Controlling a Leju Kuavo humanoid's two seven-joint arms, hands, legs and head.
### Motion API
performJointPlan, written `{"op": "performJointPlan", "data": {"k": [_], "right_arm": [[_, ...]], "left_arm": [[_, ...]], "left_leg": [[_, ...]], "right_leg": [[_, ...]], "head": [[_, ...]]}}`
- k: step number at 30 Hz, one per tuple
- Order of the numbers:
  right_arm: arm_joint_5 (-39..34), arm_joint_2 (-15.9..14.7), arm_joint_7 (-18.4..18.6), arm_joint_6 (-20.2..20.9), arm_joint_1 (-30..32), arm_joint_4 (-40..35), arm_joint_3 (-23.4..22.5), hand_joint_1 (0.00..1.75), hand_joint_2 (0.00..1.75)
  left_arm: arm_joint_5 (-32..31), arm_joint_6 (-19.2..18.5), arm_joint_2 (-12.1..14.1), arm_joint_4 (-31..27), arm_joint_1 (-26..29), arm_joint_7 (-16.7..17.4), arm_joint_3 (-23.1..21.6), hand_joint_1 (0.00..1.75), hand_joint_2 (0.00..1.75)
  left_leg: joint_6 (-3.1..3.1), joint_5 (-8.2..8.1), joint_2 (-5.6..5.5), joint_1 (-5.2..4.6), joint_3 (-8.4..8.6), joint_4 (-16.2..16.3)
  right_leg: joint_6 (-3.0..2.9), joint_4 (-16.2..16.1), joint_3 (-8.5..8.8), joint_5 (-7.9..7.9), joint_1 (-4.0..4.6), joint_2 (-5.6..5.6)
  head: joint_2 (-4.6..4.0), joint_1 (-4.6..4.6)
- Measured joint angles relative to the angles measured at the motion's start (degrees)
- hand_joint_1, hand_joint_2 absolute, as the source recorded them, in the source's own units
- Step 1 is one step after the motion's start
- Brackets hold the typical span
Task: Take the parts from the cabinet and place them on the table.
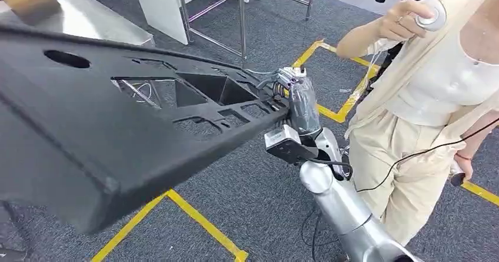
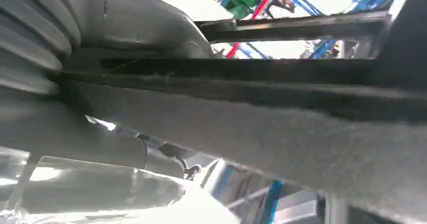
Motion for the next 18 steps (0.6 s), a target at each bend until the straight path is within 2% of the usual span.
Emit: {"op": "performJointPlan", "data": {"k": [1, 2, 3, 4, 5, 6, 7, 8, 9, 10, 11, 12, 13, 14, 16, 17, 18], "right_arm": [[0.1, 0.0, 0.0, 0.0, -0.1, 0.0, 0.0, 1.75, 1.75], [0.1, 0.2, 0.2, 0.0, -0.3, 0.0, 0.0, 1.75, 1.75], [0.1, 0.3, 0.4, 0.0, -0.5, 0.0, 0.0, 1.75, 1.75], [0.1, 0.4, 0.5, 0.0, -0.7, 0.0, 0.0, 1.75, 1.75], [0.2, 0.4, 0.7, -0.1, -0.9, 0.0, 0.0, 1.75, 1.75], [0.2, 0.4, 1.0, -0.1, -1.0, 0.0, 0.0, 1.75, 1.75], [0.2, 0.4, 1.0, -0.1, -1.0, 0.1, 0.1, 1.75, 1.75], [0.2, 0.5, 1.1, -0.1, -1.0, 0.1, 0.1, 1.75, 1.75], [0.2, 0.5, 1.2, -0.1, -1.0, 0.2, 0.1, 1.75, 1.75], [0.2, 0.5, 1.2, -0.1, -1.1, 0.2, 0.1, 1.75, 1.75], [0.3, 0.5, 1.2, -0.1, -1.2, 0.2, 0.1, 1.75, 1.75], [0.3, 0.6, 1.2, -0.1, -1.3, 0.2, 0.1, 1.75, 1.75], [0.3, 0.7, 1.2, -0.1, -1.5, 0.2, 0.1, 1.75, 1.75], [0.3, 0.6, 1.2, -0.1, -1.6, 0.2, 0.1, 1.75, 1.75], [0.3, 0.7, 1.2, -0.1, -1.6, 0.2, 0.2, 1.75, 1.75], [0.3, 0.7, 1.2, -0.1, -1.7, 0.2, 0.2, 1.75, 1.75], [0.3, 0.7, 1.3, -0.2, -1.7, 0.1, 0.2, 1.75, 1.75]], "left_arm": [[0.0, 0.0, 0.0, 0.0, 0.2, 0.0, 0.0, 0.00, 0.00], [0.0, 0.0, 0.0, 0.0, 0.4, 0.0, 0.0, 0.00, 0.00], [-0.1, 0.0, 0.1, 0.0, 0.4, 0.0, 0.0, 0.00, 0.00], [-0.2, 0.0, 0.1, 0.0, 0.3, 0.0, 0.0, 0.00, 0.00], [-0.3, 0.0, 0.1, 0.0, 0.2, 0.1, 0.0, 0.00, 0.00], [-0.5, 0.0, 0.1, 0.0, 0.1, 0.1, 0.0, 0.00, 0.00], [-0.5, 0.0, 0.1, 0.0, 0.1, 0.2, -0.1, 0.00, 0.00], [-0.5, 0.0, 0.1, 0.0, 0.1, 0.2, -0.1, 0.00, 0.00], [-0.5, 0.0, 0.1, 0.0, 0.1, 0.2, -0.1, 0.00, 0.00], [-0.5, 0.0, 0.1, 0.0, 0.2, 0.2, -0.1, 0.00, 0.00], [-0.5, 0.0, 0.1, 0.0, 0.1, 0.2, -0.1, 0.00, 0.00], [-0.5, 0.0, 0.1, 0.0, 0.1, 0.2, -0.1, 0.00, 0.00], [-0.5, 0.0, 0.3, 0.0, 0.0, 0.2, -0.2, 0.00, 0.00], [-0.5, 0.0, 0.3, 0.0, -0.1, 0.2, -0.2, 0.00, 0.00], [-0.6, -0.1, 0.3, 0.0, -0.1, 0.2, -0.2, 0.00, 0.00], [-0.6, -0.2, 0.4, 0.0, -0.1, 0.2, -0.2, 0.00, 0.00], [-0.6, -0.3, 0.4, 0.0, 0.0, 0.2, -0.2, 0.00, 0.00]], "left_leg": [[-0.16, 0.08, -0.28, 0.21, -0.03, -0.1], [-0.38, -0.12, -0.69, 0.38, -0.16, 0.1], [-0.67, -0.74, 1.23, 0.34, -0.27, 1.0], [-1.02, -2.19, 3.59, 0.22, -1.40, 3.3], [-1.30, -4.22, 5.00, 0.36, -3.42, 7.3], [-1.49, -6.32, 5.74, 0.51, -6.02, 12.2], [-1.61, -7.73, 6.10, 0.57, -8.52, 16.6], [-1.64, -7.68, 6.22, 0.58, -9.71, 18.3], [-1.52, -6.29, 6.25, 0.58, -9.46, 17.1], [-1.28, -4.01, 6.33, 0.56, -7.90, 13.6], [-0.84, -1.26, 6.78, 0.47, -5.15, 8.1], [-0.12, 0.94, 8.62, 0.15, -2.17, 2.7], [0.33, 0.38, 10.81, -0.50, -1.20, 0.9], [0.41, 0.45, 10.21, -0.62, -1.23, 0.6], [0.73, 0.28, 9.19, -0.89, -1.46, 0.6], [1.11, 0.51, 8.47, -0.95, -1.27, 0.1], [1.49, 1.29, 7.78, 0.08, -0.09, -1.2]], "right_leg": [[-0.30, 0.0, 0.05, 0.01, 0.29, -0.33], [-0.75, -0.2, 0.21, 0.13, -0.14, -0.83], [-0.98, -0.3, 0.42, 0.17, -0.18, -1.24], [-1.58, -0.3, 0.56, 0.00, -0.19, -1.60], [-1.82, -0.3, 0.67, -0.16, -0.04, -2.06], [-2.04, -0.3, 0.78, -0.31, 0.15, -2.66], [-2.23, -0.3, 0.84, -0.46, 0.27, -3.39], [-2.32, -0.3, 0.91, -0.55, 0.32, -3.93], [-2.41, -0.3, 1.03, -0.65, 0.39, -4.47], [-2.43, -0.3, 1.18, -0.82, 0.46, -4.98], [-2.37, -0.3, 1.44, -0.96, 0.54, -5.42], [-2.27, -0.3, 1.72, -1.12, 0.65, -5.84], [-1.99, -0.3, 1.88, -1.36, 0.89, -6.17], [-1.70, -0.4, 1.84, -1.51, 1.12, -6.46], [-1.23, -0.6, 2.07, -1.71, 0.92, -7.48], [-0.84, -1.0, 2.52, -1.69, 1.08, -8.16], [-0.48, -0.5, 2.18, -2.14, 1.39, -7.39]], "head": [[0.00, 0.09], [0.00, 0.07], [0.00, 0.03], [0.00, -0.33], [0.00, -0.28], [0.00, -0.31], [0.00, -0.28], [0.00, -0.28], [0.00, -0.31], [0.00, -0.31], [0.00, -0.28], [0.00, -0.31], [0.00, -0.24], [0.00, -0.20], [0.00, -0.24], [0.00, -0.26], [0.02, -0.09]]}}
